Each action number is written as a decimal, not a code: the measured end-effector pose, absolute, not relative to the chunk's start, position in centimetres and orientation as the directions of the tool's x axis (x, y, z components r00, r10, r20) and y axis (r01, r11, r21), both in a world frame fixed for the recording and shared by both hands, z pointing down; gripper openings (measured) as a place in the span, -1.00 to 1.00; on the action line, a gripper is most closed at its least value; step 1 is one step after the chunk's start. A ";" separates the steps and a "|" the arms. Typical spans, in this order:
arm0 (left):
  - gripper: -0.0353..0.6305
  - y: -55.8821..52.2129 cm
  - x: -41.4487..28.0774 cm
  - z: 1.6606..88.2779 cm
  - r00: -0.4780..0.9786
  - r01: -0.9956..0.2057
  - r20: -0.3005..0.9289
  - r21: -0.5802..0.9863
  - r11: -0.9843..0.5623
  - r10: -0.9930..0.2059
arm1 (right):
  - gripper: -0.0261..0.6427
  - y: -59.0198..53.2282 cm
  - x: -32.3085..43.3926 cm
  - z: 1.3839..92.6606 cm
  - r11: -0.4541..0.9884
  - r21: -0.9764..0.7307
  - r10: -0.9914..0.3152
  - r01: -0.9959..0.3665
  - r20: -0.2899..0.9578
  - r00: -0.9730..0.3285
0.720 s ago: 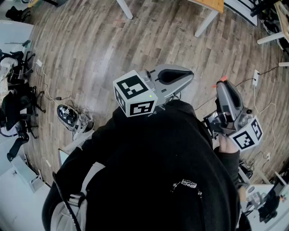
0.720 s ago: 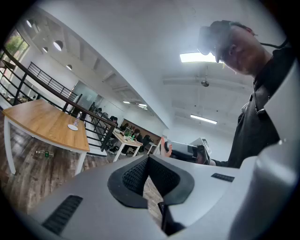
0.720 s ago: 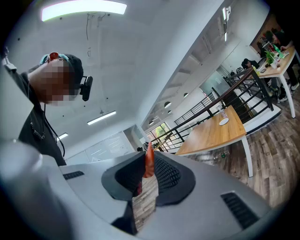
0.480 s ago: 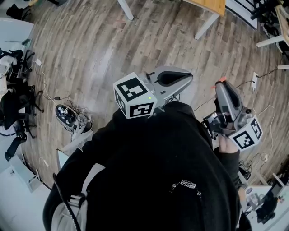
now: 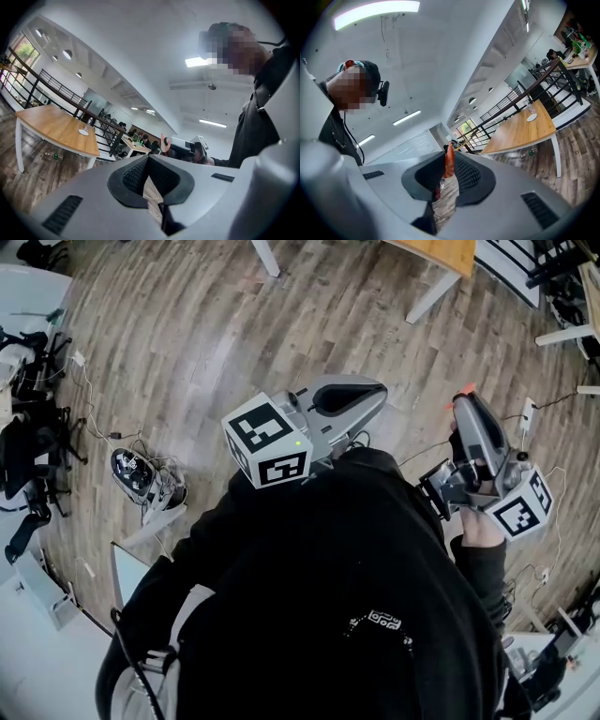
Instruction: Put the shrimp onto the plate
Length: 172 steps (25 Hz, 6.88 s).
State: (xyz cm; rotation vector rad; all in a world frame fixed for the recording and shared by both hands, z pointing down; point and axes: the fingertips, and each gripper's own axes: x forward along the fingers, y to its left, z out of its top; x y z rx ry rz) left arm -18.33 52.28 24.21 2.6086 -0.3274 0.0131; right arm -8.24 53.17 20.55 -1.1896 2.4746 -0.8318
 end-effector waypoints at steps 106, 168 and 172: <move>-0.88 7.2 -7.6 28.7 0.963 -0.269 0.156 0.461 -0.846 -0.221 | -0.72 6.2 4.4 23.3 0.548 -0.582 -0.675 -0.601 0.116 -0.729; -0.88 -16.5 5.8 28.6 0.973 0.068 0.165 0.459 -0.886 0.161 | -0.72 -13.6 16.7 22.1 0.302 -0.560 -0.890 -0.772 0.124 -0.439; -0.88 -17.8 5.5 29.9 0.974 0.028 0.186 0.483 -0.875 0.133 | -0.72 -14.2 16.7 22.8 0.277 -0.571 -0.893 -0.773 0.144 -0.426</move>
